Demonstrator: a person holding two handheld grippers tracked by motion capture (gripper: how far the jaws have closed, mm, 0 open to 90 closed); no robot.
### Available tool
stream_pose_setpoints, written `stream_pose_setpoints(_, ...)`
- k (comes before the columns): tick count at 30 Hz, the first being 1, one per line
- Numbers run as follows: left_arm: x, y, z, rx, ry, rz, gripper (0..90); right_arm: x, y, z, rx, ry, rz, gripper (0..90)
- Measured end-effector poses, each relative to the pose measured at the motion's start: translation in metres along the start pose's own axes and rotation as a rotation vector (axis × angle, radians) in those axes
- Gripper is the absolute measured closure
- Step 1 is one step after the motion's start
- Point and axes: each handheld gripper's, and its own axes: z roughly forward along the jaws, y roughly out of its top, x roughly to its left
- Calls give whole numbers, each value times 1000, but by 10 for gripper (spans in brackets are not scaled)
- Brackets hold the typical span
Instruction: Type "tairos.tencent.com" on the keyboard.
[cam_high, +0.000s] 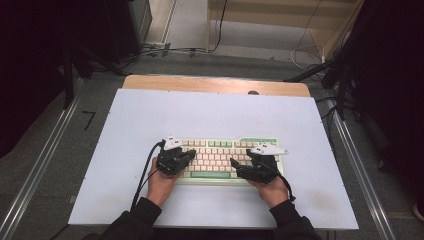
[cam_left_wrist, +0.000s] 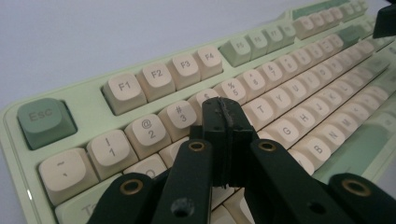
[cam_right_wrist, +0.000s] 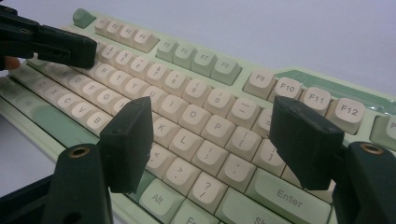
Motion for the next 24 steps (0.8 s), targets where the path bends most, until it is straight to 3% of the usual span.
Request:
stream_pose_setpoints(4,1,1,-4,-31,-15,-9,866,0,0,0,2,0,-1,289)
stream_pose_setpoints(9,3,5,-23,-112,7,-18,570,0,0,0,0,0,1,290)
stream_pose_setpoints(14,13,4,-34,-137,63,-66,416,1,0,1,2,0,-5,290)
stream_pose_setpoints(17,18,3,-35,-130,75,-94,389,3,0,2,4,0,-6,297)
stream_pose_setpoints(24,20,2,-35,-124,82,-102,388,7,0,3,-1,12,-15,327)
